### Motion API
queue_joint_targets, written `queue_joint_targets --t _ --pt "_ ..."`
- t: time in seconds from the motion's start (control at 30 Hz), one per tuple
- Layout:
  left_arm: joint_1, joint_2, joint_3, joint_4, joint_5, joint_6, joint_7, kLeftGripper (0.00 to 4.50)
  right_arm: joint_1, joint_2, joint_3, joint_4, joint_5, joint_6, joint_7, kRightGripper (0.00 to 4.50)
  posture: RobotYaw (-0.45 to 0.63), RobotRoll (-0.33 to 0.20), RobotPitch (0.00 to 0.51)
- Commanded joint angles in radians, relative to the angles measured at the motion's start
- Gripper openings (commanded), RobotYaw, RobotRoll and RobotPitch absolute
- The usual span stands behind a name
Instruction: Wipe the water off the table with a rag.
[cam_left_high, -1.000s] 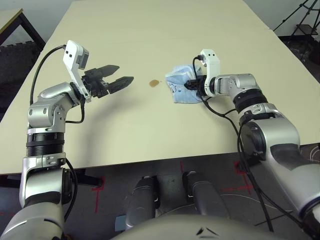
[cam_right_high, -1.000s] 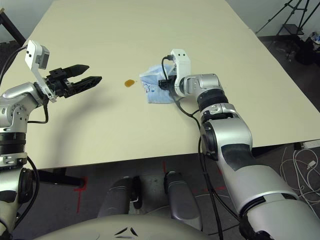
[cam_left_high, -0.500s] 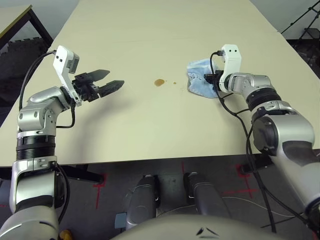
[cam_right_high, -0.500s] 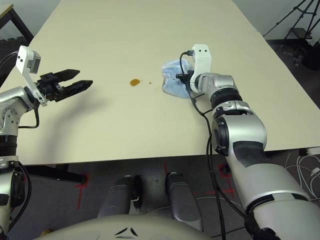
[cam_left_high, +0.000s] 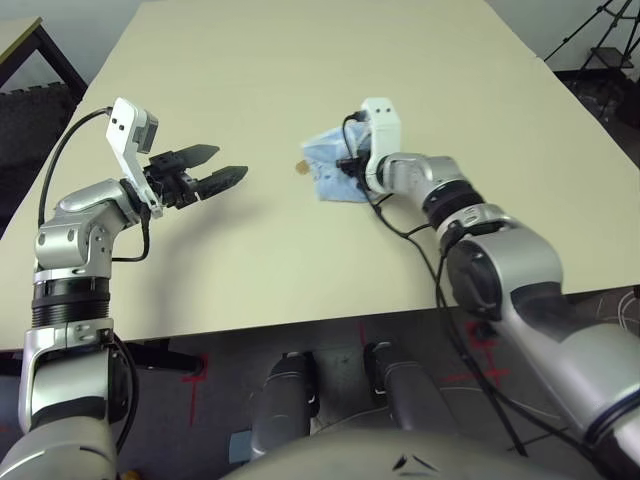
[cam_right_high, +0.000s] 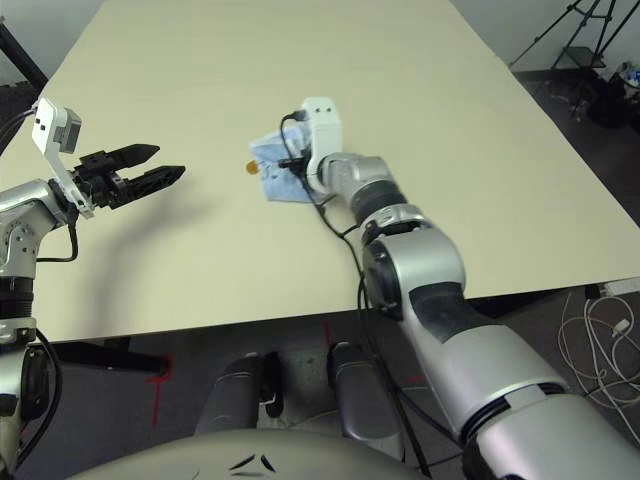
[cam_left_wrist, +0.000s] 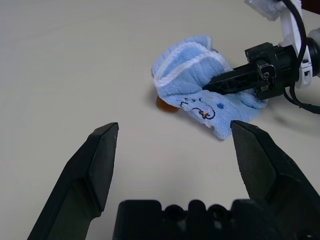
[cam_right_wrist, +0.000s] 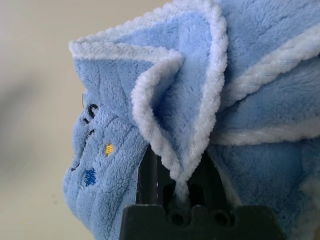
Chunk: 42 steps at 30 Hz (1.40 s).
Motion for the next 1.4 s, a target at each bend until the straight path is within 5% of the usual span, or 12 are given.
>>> queue_joint_targets --t 0.03,0.3,0.63,0.87,1.4 --pt "0.020 0.011 0.017 -0.044 -0.015 0.019 0.011 4.50 -0.008 0.065 0.005 0.037 -0.001 0.008 -0.006 0.02 -0.02 0.000 0.161" --pt "0.044 0.005 0.021 -0.084 -0.025 0.038 0.029 4.50 0.005 0.121 0.050 0.049 -0.048 -0.013 -0.030 0.02 -0.01 0.000 0.161" --pt "0.024 0.003 0.012 -0.061 -0.019 0.029 0.029 4.50 -0.004 -0.163 -0.002 0.072 -0.062 -0.121 -0.184 0.02 -0.03 0.000 0.156" --pt "0.003 -0.006 -0.002 -0.040 -0.012 0.019 0.026 4.50 -0.016 -0.238 -0.015 0.081 -0.063 -0.131 -0.177 0.02 -0.05 0.000 0.151" --pt "0.001 -0.013 -0.012 -0.040 -0.015 0.019 0.027 4.50 -0.053 0.130 -0.027 0.055 -0.012 -0.038 -0.096 0.02 -0.03 0.000 0.158"
